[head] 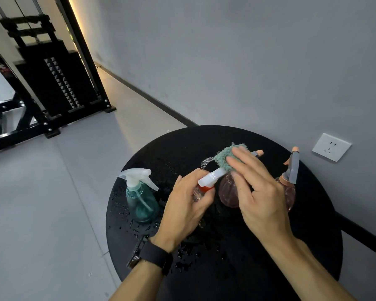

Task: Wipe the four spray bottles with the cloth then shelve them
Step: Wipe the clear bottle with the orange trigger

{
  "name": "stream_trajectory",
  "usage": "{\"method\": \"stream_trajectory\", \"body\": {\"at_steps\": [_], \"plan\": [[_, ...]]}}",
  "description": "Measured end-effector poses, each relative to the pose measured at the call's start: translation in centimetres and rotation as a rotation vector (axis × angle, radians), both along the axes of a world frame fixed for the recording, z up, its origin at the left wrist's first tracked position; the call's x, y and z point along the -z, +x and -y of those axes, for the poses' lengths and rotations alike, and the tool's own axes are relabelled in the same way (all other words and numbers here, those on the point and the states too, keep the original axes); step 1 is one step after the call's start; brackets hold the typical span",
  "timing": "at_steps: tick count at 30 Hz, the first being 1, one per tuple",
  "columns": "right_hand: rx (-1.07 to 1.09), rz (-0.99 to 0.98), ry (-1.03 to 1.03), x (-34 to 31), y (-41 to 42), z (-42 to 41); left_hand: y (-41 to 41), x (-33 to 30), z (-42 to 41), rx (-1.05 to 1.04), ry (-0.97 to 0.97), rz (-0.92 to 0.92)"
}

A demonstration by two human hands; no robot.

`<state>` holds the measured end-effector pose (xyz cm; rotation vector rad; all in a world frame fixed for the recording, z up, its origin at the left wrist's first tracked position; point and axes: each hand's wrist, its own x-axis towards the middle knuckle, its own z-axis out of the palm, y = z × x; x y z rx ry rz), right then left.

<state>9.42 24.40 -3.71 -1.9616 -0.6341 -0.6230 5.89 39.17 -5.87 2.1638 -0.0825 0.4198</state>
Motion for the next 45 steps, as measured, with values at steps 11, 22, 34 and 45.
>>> {"method": "stream_trajectory", "body": {"at_steps": [11, 22, 34, 45], "plan": [[0.127, -0.19, 0.125, -1.8, 0.0, 0.9, -0.6, -0.2, 0.1, 0.002, -0.206, -0.158], [0.014, -0.466, 0.511, -2.3, -0.4, 0.2, -0.6, -1.1, 0.4, 0.031, -0.481, -0.275], [-0.005, -0.27, 0.407, -3.0, -1.7, -0.8, -0.1, -1.0, -0.3, 0.053, -0.606, -0.292], [-0.099, 0.108, 0.027, -0.7, -1.5, -2.8, 0.5, -0.6, 0.3, 0.042, -0.645, -0.26]]}}
